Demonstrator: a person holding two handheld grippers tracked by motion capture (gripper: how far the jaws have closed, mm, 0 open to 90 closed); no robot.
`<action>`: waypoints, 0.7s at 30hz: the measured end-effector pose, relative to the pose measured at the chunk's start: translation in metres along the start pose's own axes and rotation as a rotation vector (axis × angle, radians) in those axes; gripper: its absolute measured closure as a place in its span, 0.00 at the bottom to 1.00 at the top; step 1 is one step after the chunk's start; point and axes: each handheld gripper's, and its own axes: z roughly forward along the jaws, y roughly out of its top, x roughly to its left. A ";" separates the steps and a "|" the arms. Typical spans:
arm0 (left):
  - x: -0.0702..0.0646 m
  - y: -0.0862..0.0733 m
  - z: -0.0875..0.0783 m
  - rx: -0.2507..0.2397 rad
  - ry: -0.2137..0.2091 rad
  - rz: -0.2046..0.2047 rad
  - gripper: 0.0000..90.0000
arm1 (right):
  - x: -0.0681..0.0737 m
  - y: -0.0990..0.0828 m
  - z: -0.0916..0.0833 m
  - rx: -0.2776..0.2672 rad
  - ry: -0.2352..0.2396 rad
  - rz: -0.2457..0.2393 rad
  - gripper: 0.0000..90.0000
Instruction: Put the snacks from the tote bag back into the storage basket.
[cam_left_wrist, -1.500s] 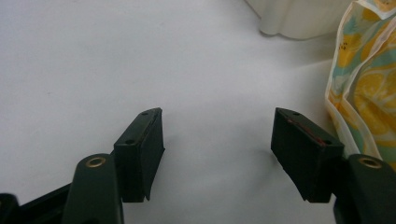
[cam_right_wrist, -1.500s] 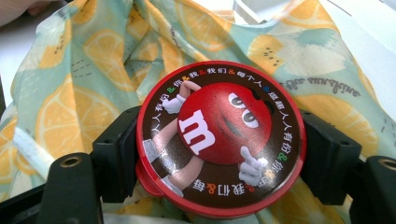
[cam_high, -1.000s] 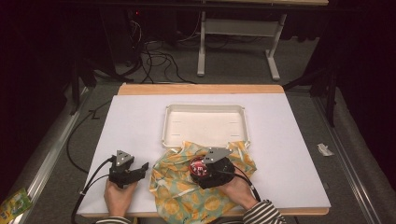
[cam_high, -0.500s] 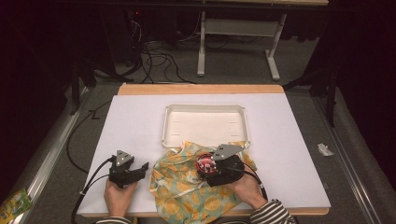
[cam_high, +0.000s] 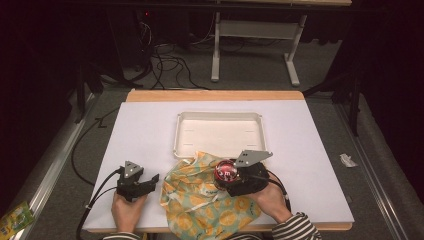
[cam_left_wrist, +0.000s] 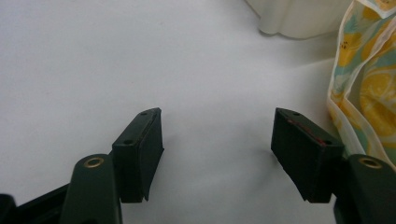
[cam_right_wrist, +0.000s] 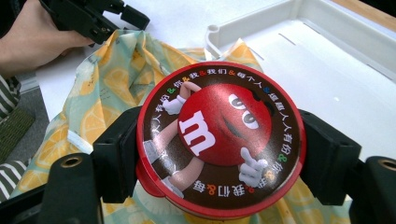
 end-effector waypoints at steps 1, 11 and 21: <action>0.000 0.000 0.000 0.000 -0.001 0.000 0.38 | -0.001 0.001 -0.001 0.002 -0.001 0.002 0.29; 0.000 0.000 0.000 -0.001 -0.001 -0.001 0.38 | -0.003 0.009 -0.006 0.014 -0.013 -0.004 0.29; 0.000 0.000 0.000 -0.001 -0.004 -0.002 0.37 | -0.014 0.014 -0.014 -0.014 -0.001 0.036 0.29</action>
